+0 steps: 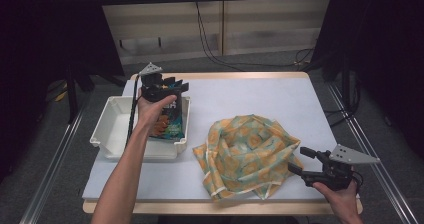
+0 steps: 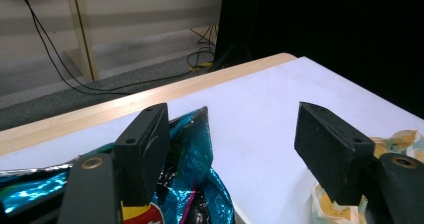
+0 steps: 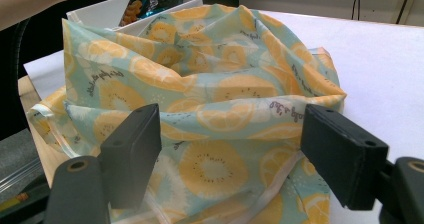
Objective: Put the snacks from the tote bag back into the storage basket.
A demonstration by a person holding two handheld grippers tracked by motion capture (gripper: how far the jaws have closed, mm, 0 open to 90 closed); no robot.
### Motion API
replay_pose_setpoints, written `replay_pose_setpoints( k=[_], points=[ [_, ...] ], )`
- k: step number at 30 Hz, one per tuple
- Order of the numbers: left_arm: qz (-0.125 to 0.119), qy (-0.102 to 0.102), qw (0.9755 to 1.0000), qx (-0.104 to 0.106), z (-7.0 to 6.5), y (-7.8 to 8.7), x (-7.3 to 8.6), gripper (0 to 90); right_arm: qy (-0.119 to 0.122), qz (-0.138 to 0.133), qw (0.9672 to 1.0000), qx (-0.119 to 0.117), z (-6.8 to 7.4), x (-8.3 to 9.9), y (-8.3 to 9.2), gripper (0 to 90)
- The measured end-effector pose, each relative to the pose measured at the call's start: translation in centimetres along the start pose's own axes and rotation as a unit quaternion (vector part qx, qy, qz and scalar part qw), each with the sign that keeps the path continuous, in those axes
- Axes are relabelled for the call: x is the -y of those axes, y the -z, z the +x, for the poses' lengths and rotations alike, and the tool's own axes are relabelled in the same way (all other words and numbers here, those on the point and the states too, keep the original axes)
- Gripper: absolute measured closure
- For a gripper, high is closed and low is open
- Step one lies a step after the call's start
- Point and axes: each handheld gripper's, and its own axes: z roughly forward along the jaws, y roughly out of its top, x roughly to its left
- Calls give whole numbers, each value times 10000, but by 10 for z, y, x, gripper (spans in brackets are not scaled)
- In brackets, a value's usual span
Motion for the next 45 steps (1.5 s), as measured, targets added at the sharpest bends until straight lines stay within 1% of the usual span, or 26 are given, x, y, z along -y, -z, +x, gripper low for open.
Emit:
replay_pose_setpoints(
  k=[2,3,5,6,8,10,12,13,14,16,17,18,21,23,24,26,27,28,30,33,34,35,38,41,43,45],
  points=[
    [-25,-128,9999,-11,0,5,-1,324,-12,-2,10000,11,0,0,0,241],
    [-30,-158,9999,4,1,9,-2,353,12,-7,10000,6,-1,0,0,241],
    [-102,-166,9997,119,1,15,-3,405,-29,6,10000,9,-1,1,0,241],
    [-143,-244,9996,69,0,19,-4,424,-44,0,10000,13,-1,0,0,241],
    [-266,-355,9988,212,-1,26,-3,453,12,21,10000,14,-1,0,0,242],
    [-181,-566,9981,167,-4,30,-1,471,1,4,10000,25,0,0,0,242],
    [-87,-618,9978,242,-5,35,2,469,21,25,10000,29,-1,0,1,241],
    [-55,-709,9970,294,-6,38,4,508,-11,16,10000,41,-1,1,0,241],
    [-21,-730,9970,272,-7,41,6,508,-11,16,10000,41,-1,1,0,241],
    [-39,-645,9974,314,-7,48,10,509,-22,28,10000,38,-1,1,0,241],
    [-54,-664,9974,271,-8,51,12,585,-22,37,10000,33,0,1,0,241],
    [-52,-669,9975,225,-10,55,14,585,-22,37,10000,33,0,1,0,241],
    [-15,-696,9972,281,-15,65,21,650,-1,42,10000,19,2,1,-1,240],
    [-8,-632,9974,346,-17,71,26,704,21,43,10000,13,2,1,-1,240],
    [-12,-647,9972,382,-18,74,29,732,19,51,10000,12,3,1,-2,240],
    [2,-648,9969,443,-18,81,36,752,26,42,10000,6,3,1,-1,240],
    [50,-590,9970,491,-17,83,39,793,32,45,10000,2,3,1,-1,240],
    [95,-551,9974,465,-17,86,42,843,19,30,10000,4,4,1,-1,240],
    [189,-519,9974,455,-15,90,50,896,17,34,10000,2,3,1,0,240],
    [270,-449,9976,448,-12,96,64,900,17,49,10000,14,3,2,-1,239],
    [288,-466,9978,378,-12,98,67,900,22,48,10000,8,3,2,-1,239],
    [359,-437,9975,419,-10,99,72,900,25,52,10000,5,3,2,0,239],
    [491,-378,9973,394,-7,103,83,900,12,37,10000,13,3,2,0,239],
    [642,-329,9964,442,-5,108,96,900,21,73,10000,11,4,2,-2,238],
    [778,-311,9957,385,-2,110,104,900,41,76,10000,9,4,2,-3,238],
    [878,-297,9949,401,1,112,112,900,38,76,10000,11,4,2,-3,238]
  ],
)
